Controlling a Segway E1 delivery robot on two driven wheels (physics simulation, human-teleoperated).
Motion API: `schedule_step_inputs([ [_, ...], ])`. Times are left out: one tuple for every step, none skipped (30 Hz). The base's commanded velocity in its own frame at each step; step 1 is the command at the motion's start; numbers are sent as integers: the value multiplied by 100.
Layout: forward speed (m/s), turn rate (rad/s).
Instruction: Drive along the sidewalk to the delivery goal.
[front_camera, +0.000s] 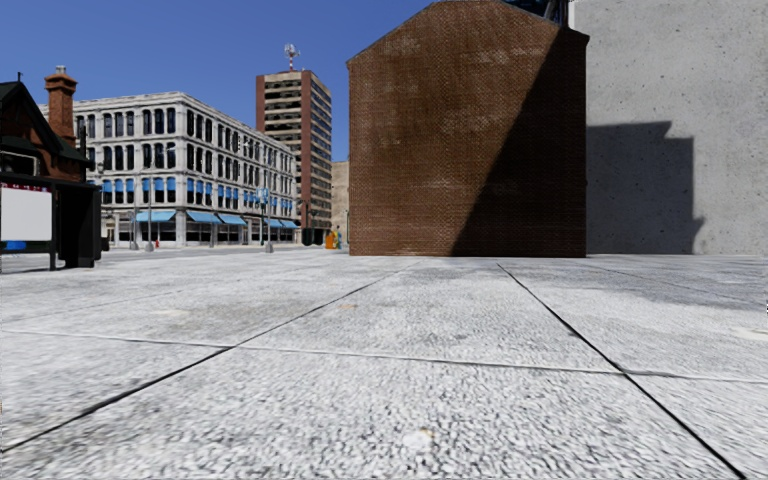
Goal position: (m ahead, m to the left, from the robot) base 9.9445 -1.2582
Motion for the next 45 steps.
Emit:
schedule_step_inputs([
  [200, -39],
  [200, -39],
  [200, -39],
  [200, -39],
  [200, -39],
  [200, -39],
  [200, -39],
  [200, -39],
  [200, -39],
  [200, -39],
  [200, -39],
  [200, -39],
  [200, -39],
  [200, -39],
  [200, -39],
  [200, -39],
  [200, -39],
  [200, -39],
  [200, -39],
  [200, -39],
  [200, -39],
  [200, -39],
  [200, -39],
  [200, -39],
  [200, -39],
  [200, -39],
  [200, 0],
  [200, 0],
  [200, 0],
  [200, 0],
  [200, 0],
  [200, 0],
  [200, 0],
  [200, 0],
  [200, 0],
  [200, 0],
  [200, 0],
  [200, 0],
  [200, 0],
  [200, 0],
  [200, 0],
  [200, 0],
  [200, 0],
  [200, 0],
  [200, 0],
])
